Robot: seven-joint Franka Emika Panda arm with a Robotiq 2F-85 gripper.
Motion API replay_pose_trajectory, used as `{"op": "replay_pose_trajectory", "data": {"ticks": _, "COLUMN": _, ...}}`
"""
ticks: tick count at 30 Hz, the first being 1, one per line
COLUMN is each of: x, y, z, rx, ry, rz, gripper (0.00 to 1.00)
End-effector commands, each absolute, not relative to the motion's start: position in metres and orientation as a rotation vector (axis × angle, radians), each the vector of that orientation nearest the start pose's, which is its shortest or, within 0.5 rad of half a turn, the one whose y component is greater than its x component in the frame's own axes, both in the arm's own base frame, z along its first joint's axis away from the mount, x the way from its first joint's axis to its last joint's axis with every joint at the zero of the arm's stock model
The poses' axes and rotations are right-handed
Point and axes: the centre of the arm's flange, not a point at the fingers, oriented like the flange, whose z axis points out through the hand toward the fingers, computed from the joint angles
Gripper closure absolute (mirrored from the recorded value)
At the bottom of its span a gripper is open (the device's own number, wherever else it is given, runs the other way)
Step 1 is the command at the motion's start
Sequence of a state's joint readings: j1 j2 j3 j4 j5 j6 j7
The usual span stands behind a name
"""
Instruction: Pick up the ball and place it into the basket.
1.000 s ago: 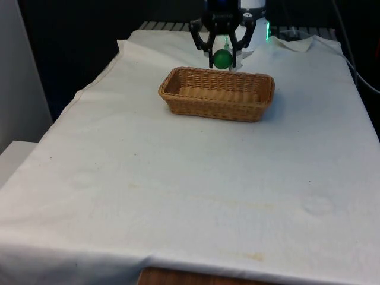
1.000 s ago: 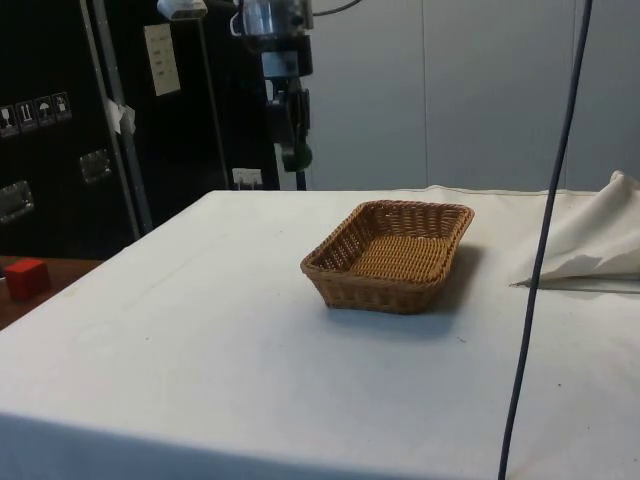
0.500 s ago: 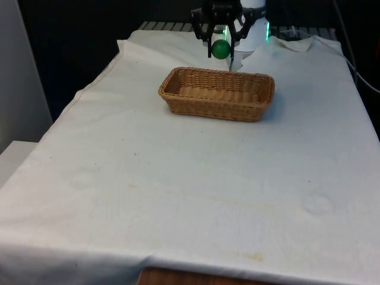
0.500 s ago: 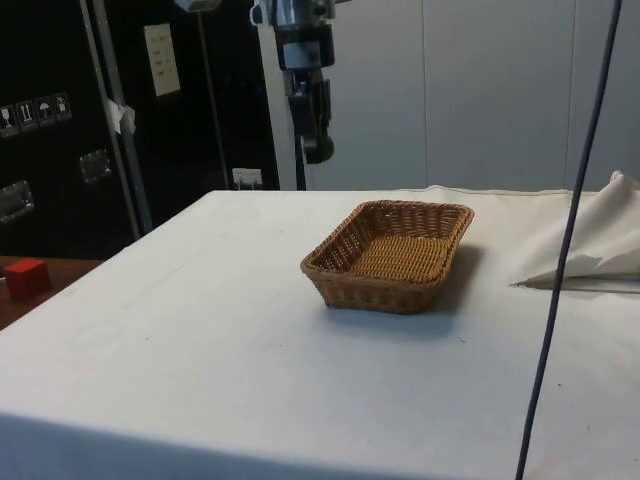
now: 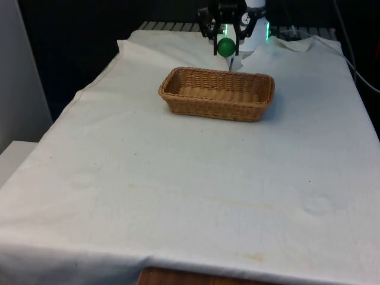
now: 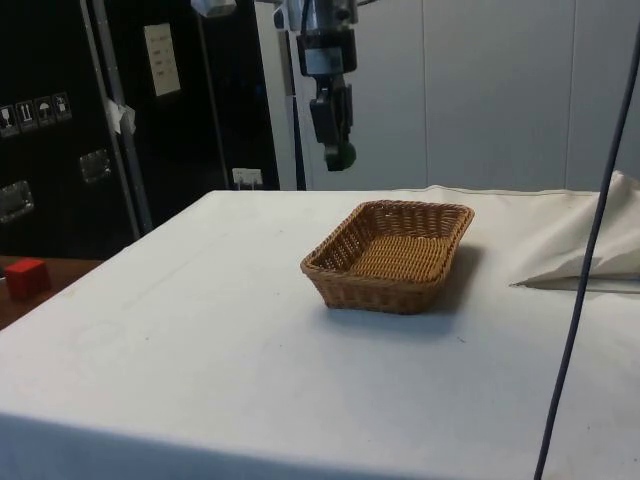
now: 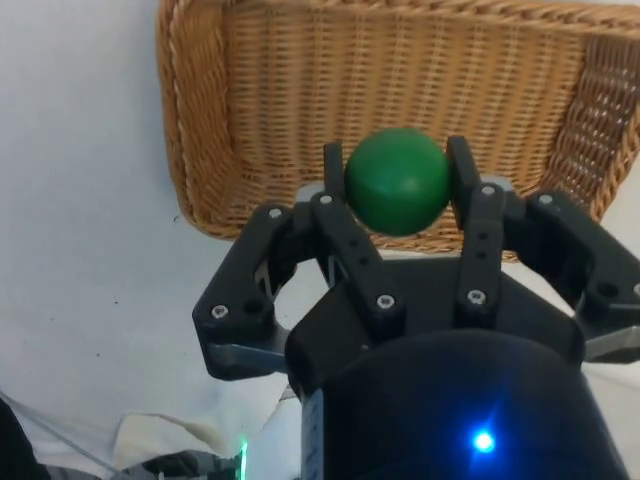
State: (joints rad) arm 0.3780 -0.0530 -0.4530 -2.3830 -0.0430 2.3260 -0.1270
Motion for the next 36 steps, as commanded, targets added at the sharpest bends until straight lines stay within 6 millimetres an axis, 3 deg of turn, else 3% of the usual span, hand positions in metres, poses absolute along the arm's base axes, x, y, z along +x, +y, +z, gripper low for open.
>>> {"op": "replay_pose_trajectory", "data": {"ticks": 1, "x": 0.483, "y": -0.035, "z": 0.336, "rx": -3.155, "ry": -0.115, "rz": 0.001, "gripper": 0.99}}
{"op": "replay_pose_trajectory", "data": {"ticks": 22, "x": 0.45, "y": -0.026, "z": 0.292, "rx": -3.139, "ry": 0.002, "rz": 0.025, "gripper": 0.99}}
{"op": "replay_pose_trajectory", "data": {"ticks": 36, "x": 0.414, "y": -0.021, "z": 0.25, "rx": -3.132, "ry": 0.035, "rz": -0.039, "gripper": 0.99}}
